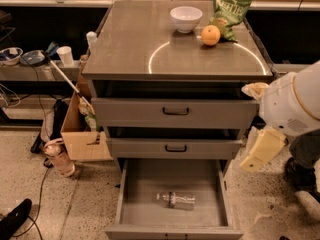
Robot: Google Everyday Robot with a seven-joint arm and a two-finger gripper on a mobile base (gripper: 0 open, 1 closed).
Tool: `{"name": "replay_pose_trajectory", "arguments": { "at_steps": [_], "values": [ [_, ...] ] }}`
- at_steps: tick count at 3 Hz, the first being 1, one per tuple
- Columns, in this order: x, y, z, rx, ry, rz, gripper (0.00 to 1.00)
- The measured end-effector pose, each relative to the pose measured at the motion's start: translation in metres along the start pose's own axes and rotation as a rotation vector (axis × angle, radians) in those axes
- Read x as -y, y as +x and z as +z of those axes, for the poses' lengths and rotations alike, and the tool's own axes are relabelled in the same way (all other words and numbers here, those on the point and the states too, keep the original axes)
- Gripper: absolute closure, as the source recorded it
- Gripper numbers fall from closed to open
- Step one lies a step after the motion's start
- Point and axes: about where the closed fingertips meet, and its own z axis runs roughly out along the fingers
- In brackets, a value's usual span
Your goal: Pick water bottle from bottom drawer and place on counter
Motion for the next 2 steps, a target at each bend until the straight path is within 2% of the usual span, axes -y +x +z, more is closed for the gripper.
{"name": "replay_pose_trajectory", "arguments": {
  "at_steps": [1, 2],
  "values": [
    [-0.016, -0.003, 0.001, 0.021, 0.029, -0.017, 0.0],
    [-0.021, 0.004, 0.014, 0.011, 0.036, -0.012, 0.0]
  ]
}}
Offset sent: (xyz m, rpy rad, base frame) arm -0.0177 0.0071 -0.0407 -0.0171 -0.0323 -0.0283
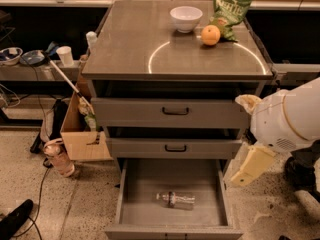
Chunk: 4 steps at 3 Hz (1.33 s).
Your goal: Pick water bottle from bottom drawer and place on counter
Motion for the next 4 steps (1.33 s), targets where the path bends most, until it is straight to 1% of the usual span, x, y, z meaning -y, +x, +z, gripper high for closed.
{"name": "replay_pose_trajectory", "arguments": {
  "at_steps": [1, 2, 3, 4],
  "values": [
    [0.013, 0.018, 0.032, -0.034, -0.005, 0.029, 0.0],
    [0.042, 0.053, 0.084, -0.087, -0.007, 0.073, 0.0],
    [0.056, 0.076, 0.12, -0.114, -0.03, 0.108, 0.0],
    [0.055, 0.076, 0.12, -0.114, -0.03, 0.108, 0.0]
  ]
}}
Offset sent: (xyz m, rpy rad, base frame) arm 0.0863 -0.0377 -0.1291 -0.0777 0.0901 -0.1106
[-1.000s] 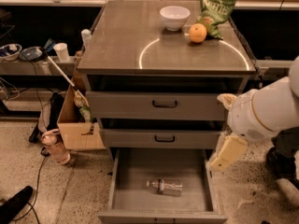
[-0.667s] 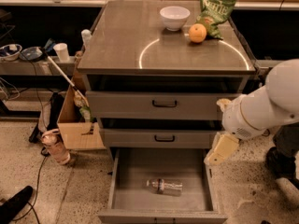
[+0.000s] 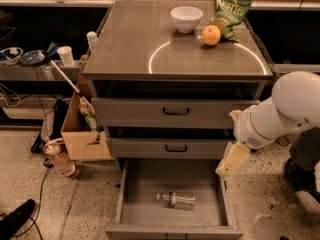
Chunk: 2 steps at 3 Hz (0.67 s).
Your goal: Pick water bottle from bottom drawer and place on counter
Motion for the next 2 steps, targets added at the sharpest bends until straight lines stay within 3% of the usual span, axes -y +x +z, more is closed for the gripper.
{"name": "replay_pose_trajectory", "arguments": {
  "at_steps": [1, 2],
  "values": [
    [-0.0174, 0.0078, 0.0161, -0.024, 0.039, 0.0, 0.0],
    [-0.0174, 0.0078, 0.0161, -0.024, 0.039, 0.0, 0.0]
  ]
}}
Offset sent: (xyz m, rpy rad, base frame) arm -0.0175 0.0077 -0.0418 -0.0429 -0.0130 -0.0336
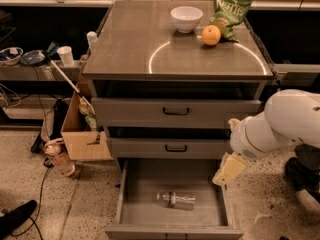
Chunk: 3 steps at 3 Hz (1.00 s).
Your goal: Pick water bottle from bottom drawer and place on counter
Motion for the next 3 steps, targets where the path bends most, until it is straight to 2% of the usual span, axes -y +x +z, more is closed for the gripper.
{"name": "replay_pose_trajectory", "arguments": {
  "at_steps": [2, 3],
  "values": [
    [0.008, 0.012, -0.01, 0.008, 0.023, -0.021, 0.0],
    [0.005, 0.017, 0.009, 0.022, 0.007, -0.034, 0.0]
  ]
}}
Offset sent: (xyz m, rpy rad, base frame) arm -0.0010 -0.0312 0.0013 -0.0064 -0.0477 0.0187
